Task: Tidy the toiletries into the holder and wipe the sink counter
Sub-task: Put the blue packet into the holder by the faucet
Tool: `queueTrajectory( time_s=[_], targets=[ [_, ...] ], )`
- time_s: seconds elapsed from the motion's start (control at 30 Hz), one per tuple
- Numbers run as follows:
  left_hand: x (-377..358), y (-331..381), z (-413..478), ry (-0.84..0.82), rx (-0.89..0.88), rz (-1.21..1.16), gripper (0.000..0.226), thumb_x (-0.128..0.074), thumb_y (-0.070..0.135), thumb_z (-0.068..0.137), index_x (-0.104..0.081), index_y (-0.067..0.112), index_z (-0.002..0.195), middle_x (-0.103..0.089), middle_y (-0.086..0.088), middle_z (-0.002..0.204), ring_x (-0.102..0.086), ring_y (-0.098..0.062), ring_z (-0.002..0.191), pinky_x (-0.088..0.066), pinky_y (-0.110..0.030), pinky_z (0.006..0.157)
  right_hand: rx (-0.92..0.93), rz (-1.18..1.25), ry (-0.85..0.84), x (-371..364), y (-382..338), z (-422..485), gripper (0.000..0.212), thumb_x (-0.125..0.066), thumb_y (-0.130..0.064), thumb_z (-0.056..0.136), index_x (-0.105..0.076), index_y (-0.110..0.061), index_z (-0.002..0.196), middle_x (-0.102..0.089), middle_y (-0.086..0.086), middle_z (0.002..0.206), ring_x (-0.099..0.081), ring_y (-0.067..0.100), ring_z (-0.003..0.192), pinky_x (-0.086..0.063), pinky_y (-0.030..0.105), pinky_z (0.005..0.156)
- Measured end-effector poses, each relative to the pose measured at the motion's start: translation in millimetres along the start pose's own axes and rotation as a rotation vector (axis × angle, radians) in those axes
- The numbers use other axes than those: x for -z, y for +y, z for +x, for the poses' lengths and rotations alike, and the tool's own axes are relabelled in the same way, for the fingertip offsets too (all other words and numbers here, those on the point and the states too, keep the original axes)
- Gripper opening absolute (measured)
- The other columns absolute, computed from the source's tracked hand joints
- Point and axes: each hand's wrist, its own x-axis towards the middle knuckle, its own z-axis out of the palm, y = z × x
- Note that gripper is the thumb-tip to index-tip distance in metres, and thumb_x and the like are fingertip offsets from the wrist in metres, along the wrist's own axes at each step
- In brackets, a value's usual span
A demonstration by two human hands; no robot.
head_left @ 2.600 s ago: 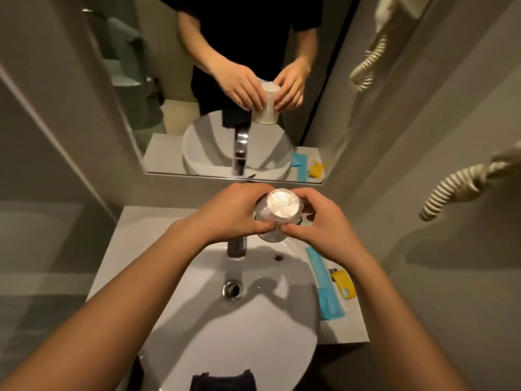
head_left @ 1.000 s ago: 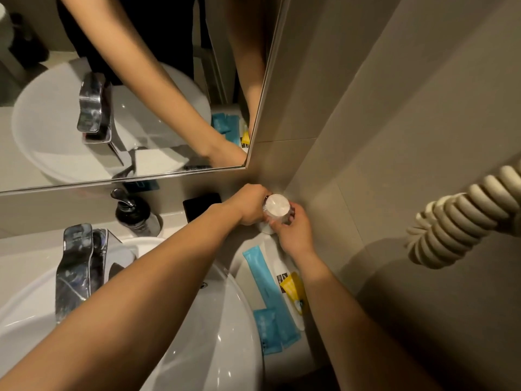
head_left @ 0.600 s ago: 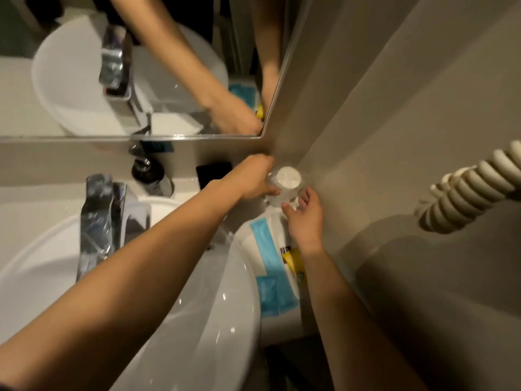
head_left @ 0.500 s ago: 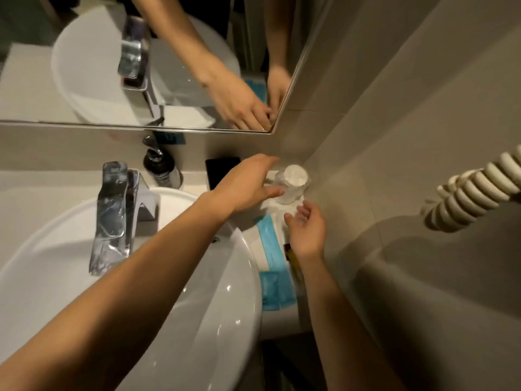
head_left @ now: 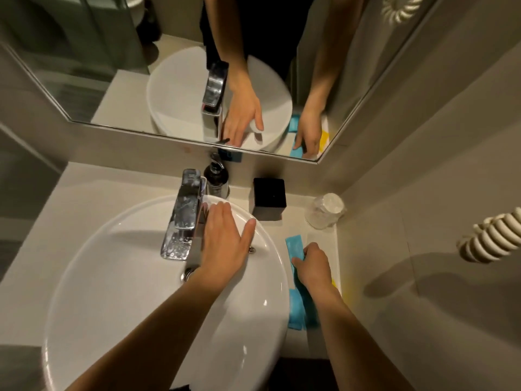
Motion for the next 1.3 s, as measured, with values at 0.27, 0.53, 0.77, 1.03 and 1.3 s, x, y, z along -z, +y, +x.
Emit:
queueTrajectory(
  time_s=[0.27,0.53,0.77,1.03,1.3],
  targets=[
    [-13,3,-4,-0.016,-0.006,0.177,0.082,-0.02,0.058,0.103,0.013,0.007,0.159,0.009,-0.012,0.17,0.009,-0.025,0.157,-0.001,-0.041,0.128,0.095,0.246,0.092,39,-8,-30,0.02,-0.063,-0.022,0.098,-0.052,-0.016,0.082,-0.06,0.001,0.081,-0.056,0.015,0.071,-0.045,0.029,0.062],
    [-19,1,-3,-0.018,-0.006,0.233,0.081,-0.019,0.056,0.104,0.016,0.005,0.157,0.012,-0.012,0.17,0.012,-0.025,0.157,0.002,-0.04,0.127,0.377,0.714,0.28,106,-70,-57,0.004,-0.067,-0.015,0.096,-0.064,-0.015,0.099,-0.064,-0.007,0.078,-0.057,0.005,0.068,-0.054,0.028,0.067],
    [-20,1,-2,-0.007,-0.014,0.245,0.081,-0.019,0.056,0.104,0.015,0.005,0.157,0.012,-0.013,0.17,0.012,-0.025,0.157,0.004,-0.039,0.127,0.604,0.897,0.283,116,-145,-47,0.007,-0.065,-0.007,0.097,-0.062,-0.012,0.1,-0.059,-0.007,0.077,-0.053,-0.001,0.063,-0.05,0.017,0.063],
    [-22,-1,-1,-0.008,-0.002,0.237,0.083,-0.016,0.058,0.102,0.019,0.007,0.157,0.016,-0.011,0.169,0.016,-0.023,0.156,0.003,-0.04,0.127,0.526,0.817,0.171,73,-166,-3,0.006,-0.066,-0.012,0.098,-0.064,-0.013,0.104,-0.065,-0.011,0.073,-0.056,-0.001,0.062,-0.05,0.021,0.064],
    [-22,-1,0,-0.002,-0.007,0.245,0.082,-0.015,0.059,0.102,0.019,0.008,0.157,0.016,-0.01,0.169,0.015,-0.024,0.156,0.002,-0.04,0.127,0.41,0.784,0.049,48,-160,20,0.003,-0.067,-0.018,0.097,-0.064,-0.019,0.097,-0.071,-0.003,0.085,-0.067,0.011,0.08,-0.057,0.038,0.077]
  ],
)
